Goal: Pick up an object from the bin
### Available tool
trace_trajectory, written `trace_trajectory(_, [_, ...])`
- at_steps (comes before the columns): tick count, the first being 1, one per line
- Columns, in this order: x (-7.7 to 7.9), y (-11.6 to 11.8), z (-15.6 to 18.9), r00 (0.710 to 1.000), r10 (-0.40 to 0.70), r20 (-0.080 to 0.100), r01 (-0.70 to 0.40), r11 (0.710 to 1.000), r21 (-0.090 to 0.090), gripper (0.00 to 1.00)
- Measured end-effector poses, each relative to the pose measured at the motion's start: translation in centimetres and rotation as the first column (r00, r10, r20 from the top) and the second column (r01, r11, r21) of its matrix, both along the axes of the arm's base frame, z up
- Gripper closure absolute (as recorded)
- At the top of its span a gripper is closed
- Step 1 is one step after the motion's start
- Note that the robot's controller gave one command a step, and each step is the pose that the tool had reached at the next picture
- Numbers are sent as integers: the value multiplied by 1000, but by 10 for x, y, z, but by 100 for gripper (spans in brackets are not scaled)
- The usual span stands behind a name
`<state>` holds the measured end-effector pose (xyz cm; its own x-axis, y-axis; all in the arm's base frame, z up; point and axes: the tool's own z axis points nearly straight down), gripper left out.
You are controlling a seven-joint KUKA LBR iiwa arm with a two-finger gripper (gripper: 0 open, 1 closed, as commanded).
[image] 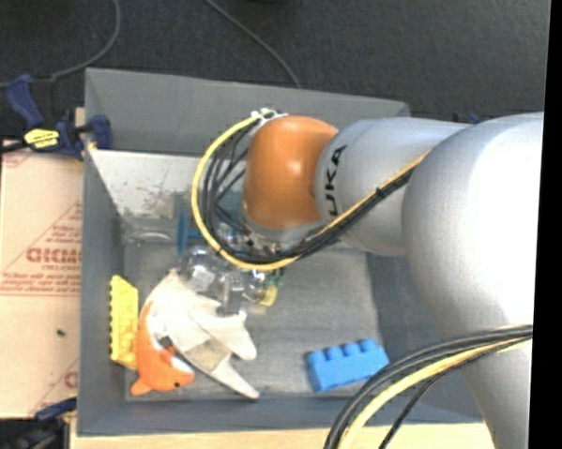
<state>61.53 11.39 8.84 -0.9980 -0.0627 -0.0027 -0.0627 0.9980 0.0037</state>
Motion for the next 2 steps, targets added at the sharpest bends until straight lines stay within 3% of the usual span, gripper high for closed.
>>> trace_trajectory(1, [-5,3,96,1000,15,0,-15,1000,-3,0])
trace_trajectory(2, [-3,-25,34,977,212,9,-212,977,-3,0])
